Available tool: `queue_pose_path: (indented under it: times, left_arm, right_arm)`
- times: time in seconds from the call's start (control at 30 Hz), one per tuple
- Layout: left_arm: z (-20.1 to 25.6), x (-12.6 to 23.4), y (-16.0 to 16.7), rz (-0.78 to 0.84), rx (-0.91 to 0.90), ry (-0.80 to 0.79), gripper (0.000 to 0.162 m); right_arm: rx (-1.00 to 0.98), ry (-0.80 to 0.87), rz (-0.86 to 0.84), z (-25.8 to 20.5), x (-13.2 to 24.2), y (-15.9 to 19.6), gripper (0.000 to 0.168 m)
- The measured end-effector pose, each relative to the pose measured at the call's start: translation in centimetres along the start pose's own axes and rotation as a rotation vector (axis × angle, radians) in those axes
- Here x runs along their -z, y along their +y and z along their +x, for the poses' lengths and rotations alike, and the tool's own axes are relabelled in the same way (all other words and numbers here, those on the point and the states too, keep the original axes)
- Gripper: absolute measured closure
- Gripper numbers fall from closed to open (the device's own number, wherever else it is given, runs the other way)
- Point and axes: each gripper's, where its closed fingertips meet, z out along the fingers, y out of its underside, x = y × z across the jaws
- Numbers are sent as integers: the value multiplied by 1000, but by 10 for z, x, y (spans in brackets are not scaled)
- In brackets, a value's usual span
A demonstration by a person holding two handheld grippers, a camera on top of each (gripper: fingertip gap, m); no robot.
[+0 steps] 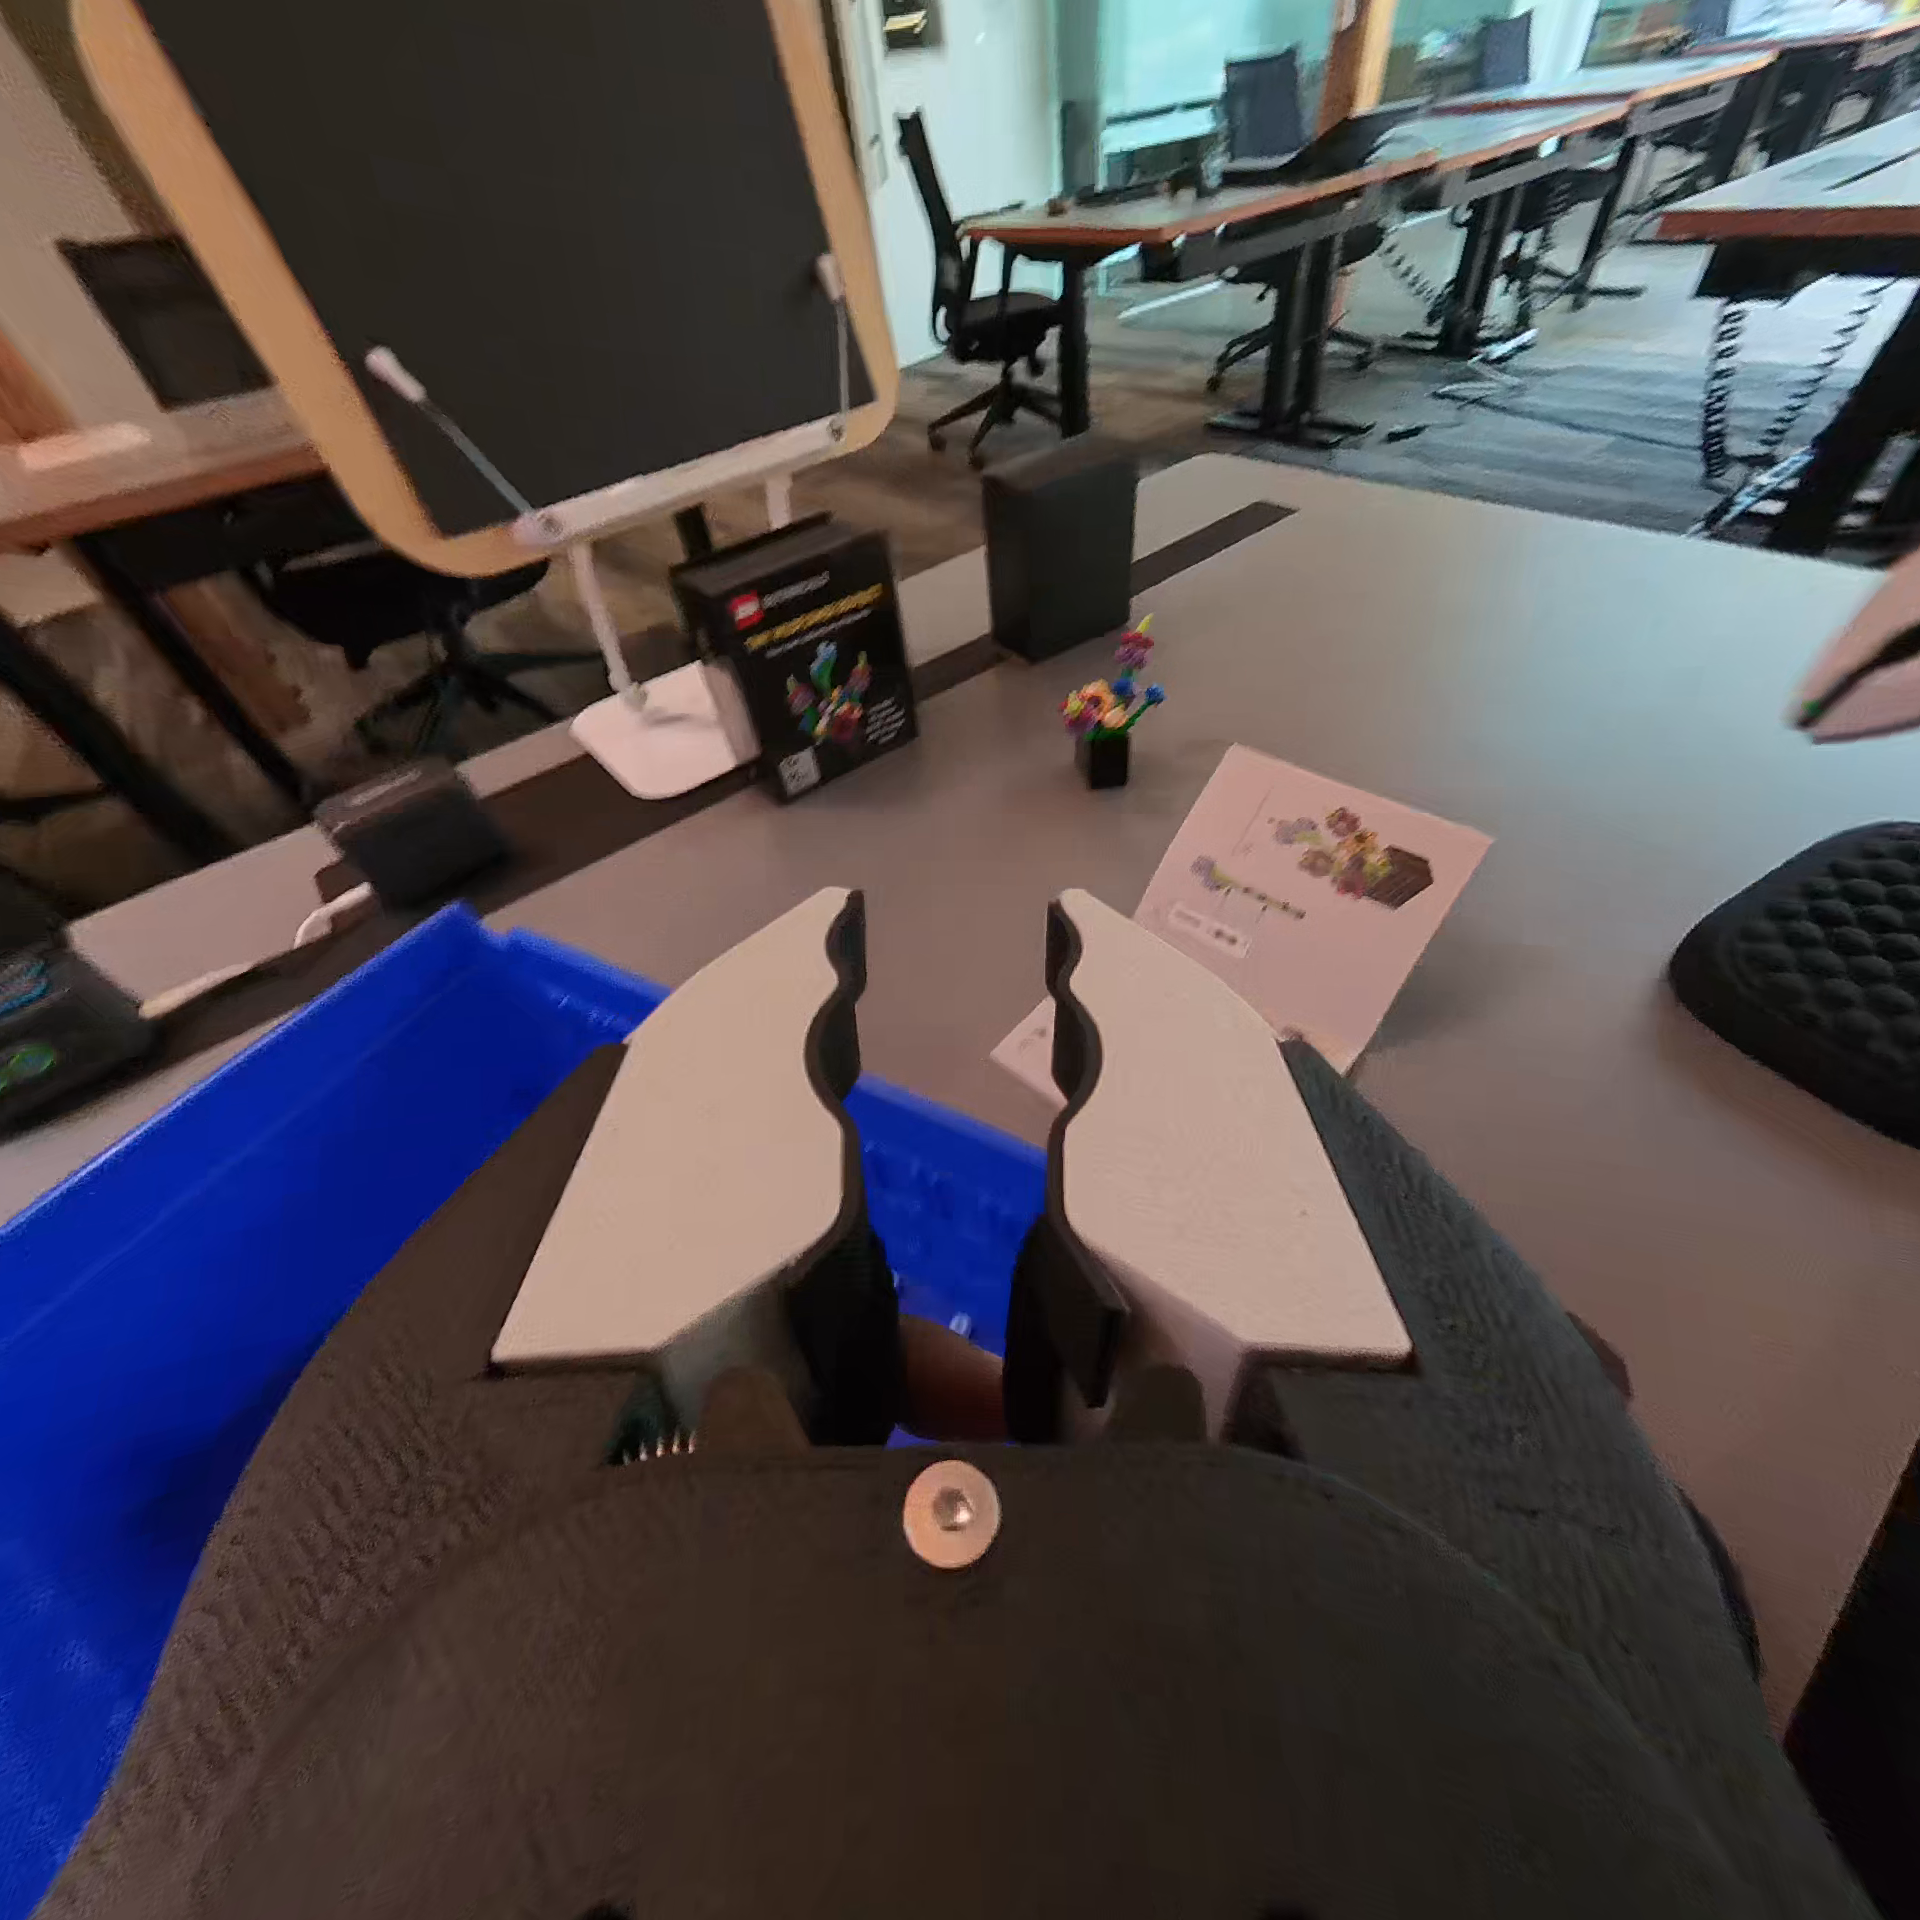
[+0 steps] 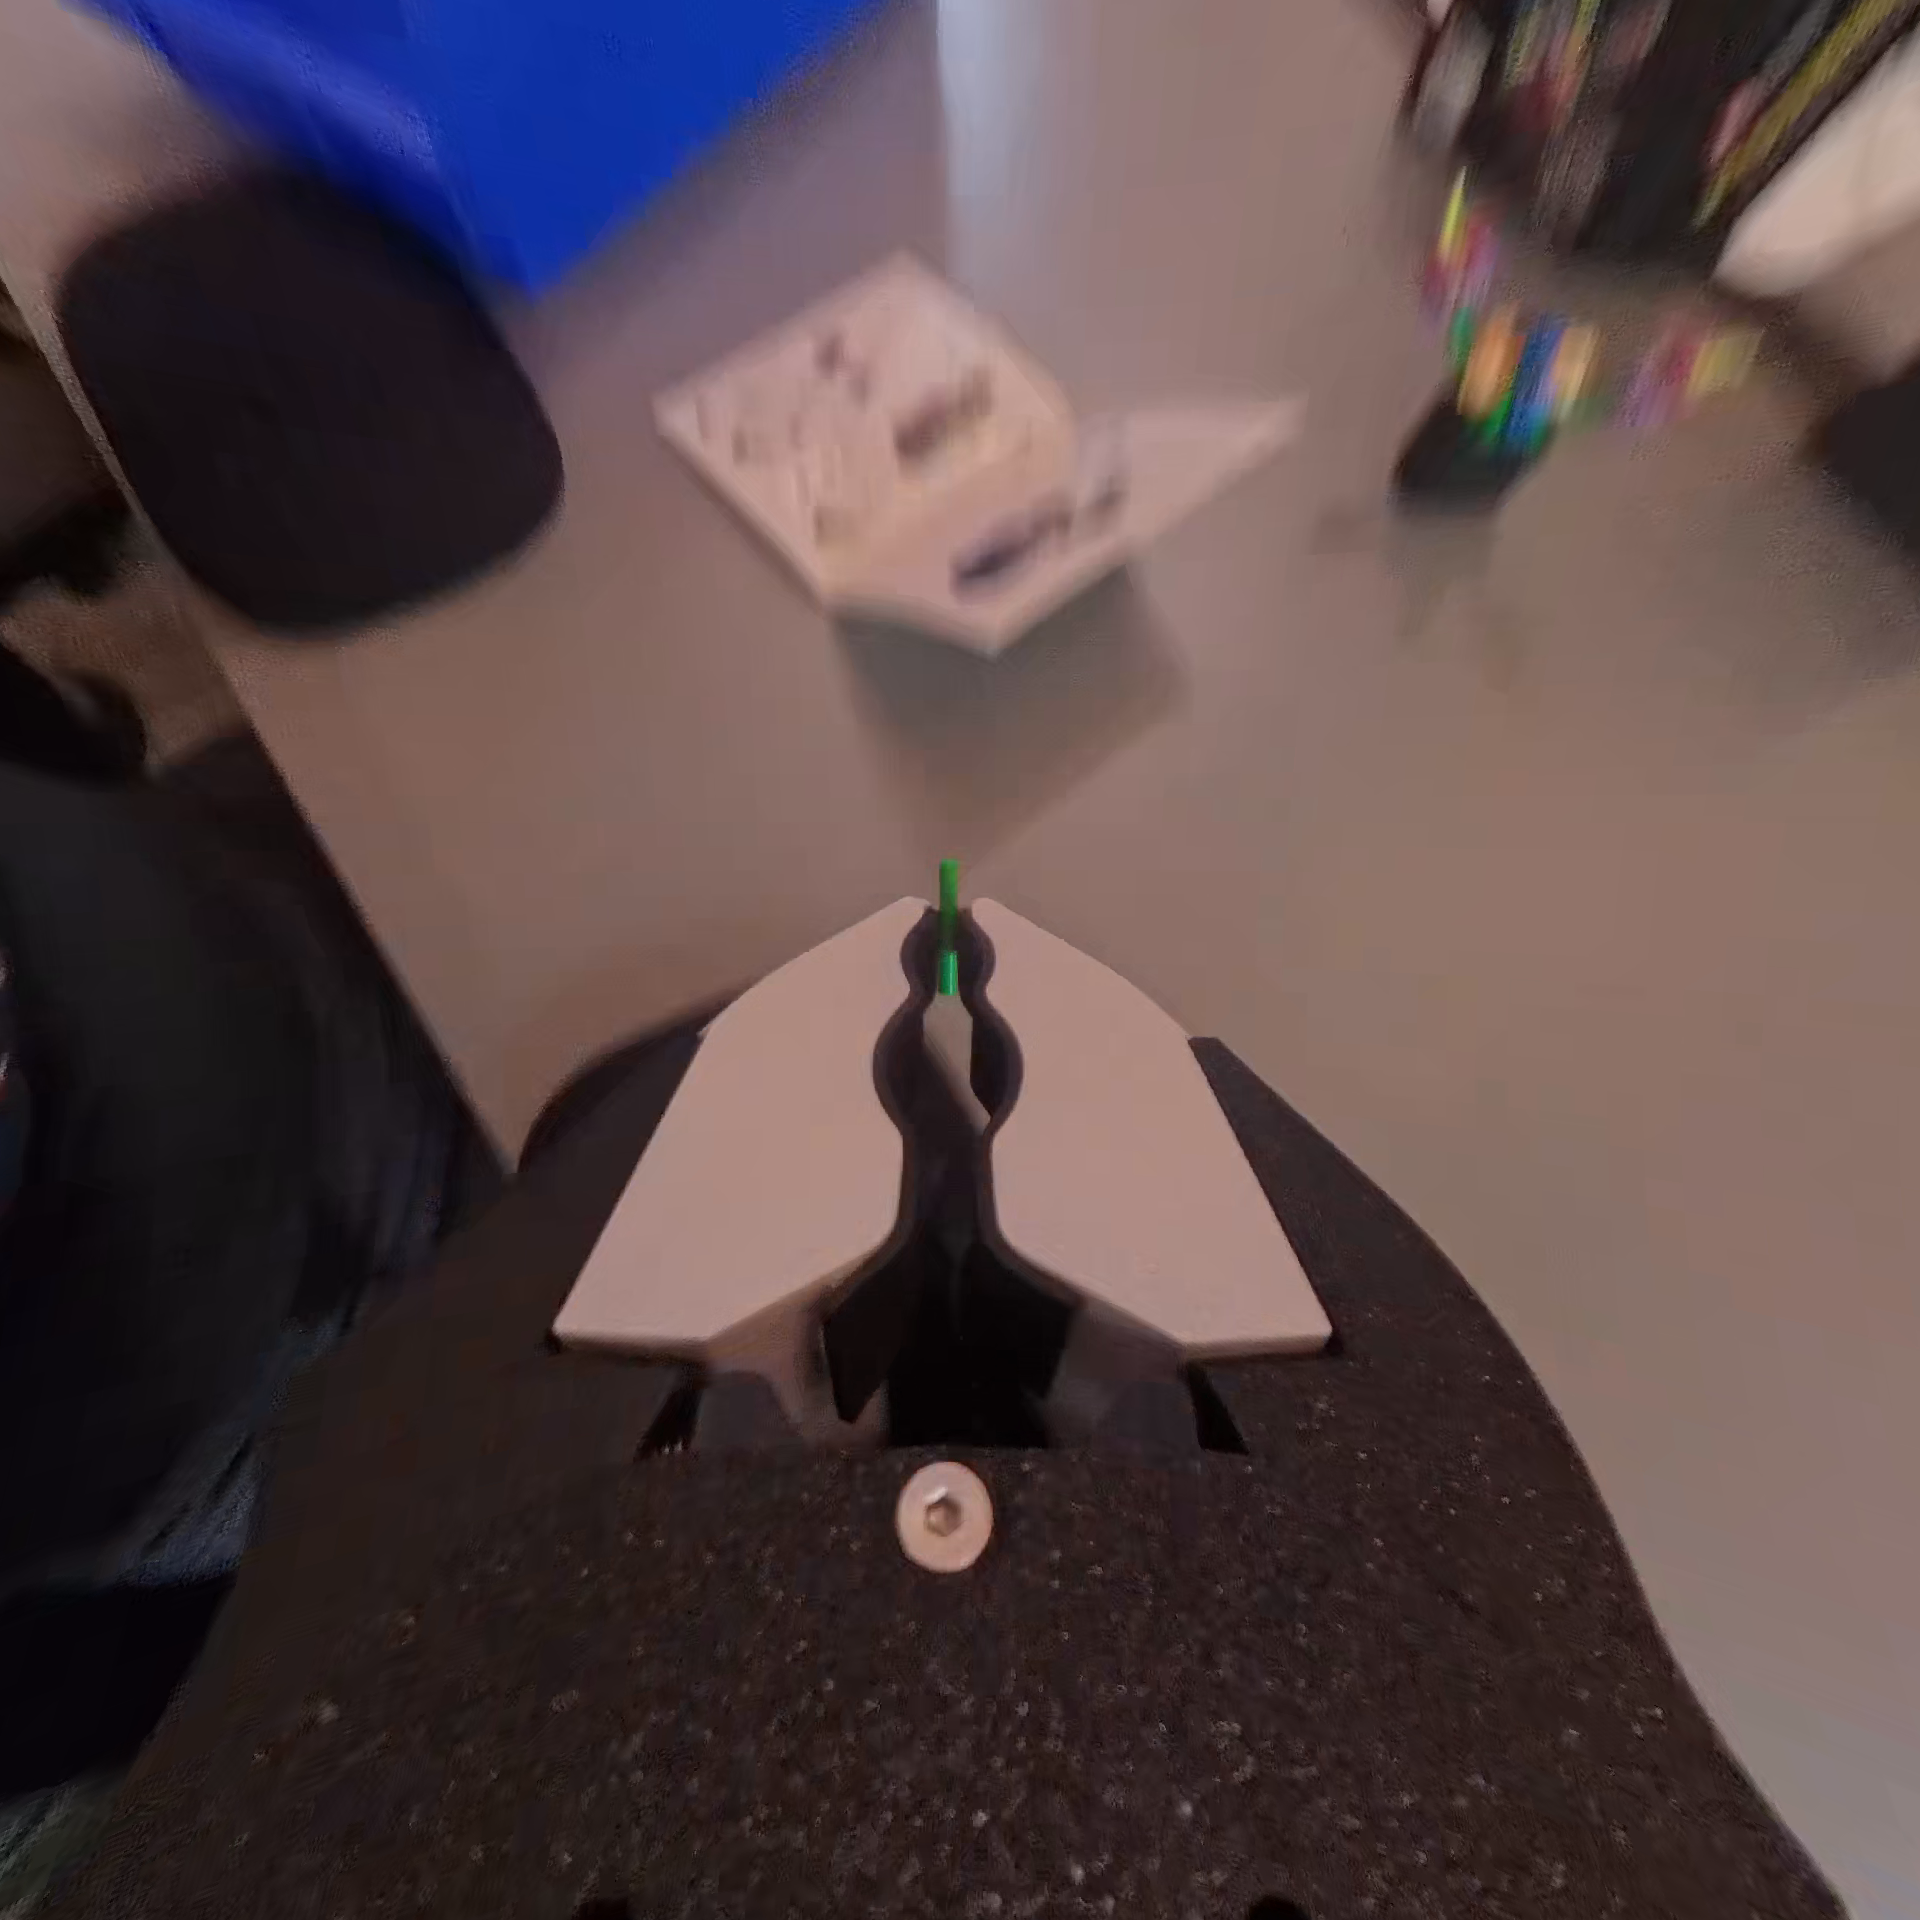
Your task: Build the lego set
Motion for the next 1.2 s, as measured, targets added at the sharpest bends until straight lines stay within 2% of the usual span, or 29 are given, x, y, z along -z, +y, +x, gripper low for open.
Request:
queue_pose_path:
  times: [0.1, 0.2, 0.33, 0.47, 0.63, 0.87, 0.97, 1.07, 1.2]
  left_arm:
    - [-20, 16, 7, -33, 9, -87, 128]
    - [-28, 26, 6, -23, 18, -110, 128]
    - [-31, 29, 10, -45, -8, -129, 128]
    - [-27, 28, 16, -89, -46, -119, 127]
    - [-27, 30, 17, -94, -70, -120, 127]
    - [-43, 45, 29, -155, -46, -159, 127]
    - [-55, 56, 44, -248, -14, -173, 126]
    - [-71, 64, 66, -421, -34, -181, 124]
    - [-78, 53, 95, -646, -149, 8, 122]
  right_arm:
    - [-115, 28, -219, -10, 13, 54, 165]
    - [-193, 17, -378, -25, 13, 89, 165]
    - [-197, -13, -429, -35, 3, 100, 164]
    - [-208, 38, -495, -26, -1, 109, 164]
    - [-222, 31, -506, -26, -3, 116, 163]
    - [-189, 49, -430, -22, 0, 106, 157]
    - [-176, 36, -373, -21, 0, 99, 155]
    - [-170, 11, -339, -23, 2, 96, 154]
    - [-177, -50, -283, -28, 0, 95, 154]
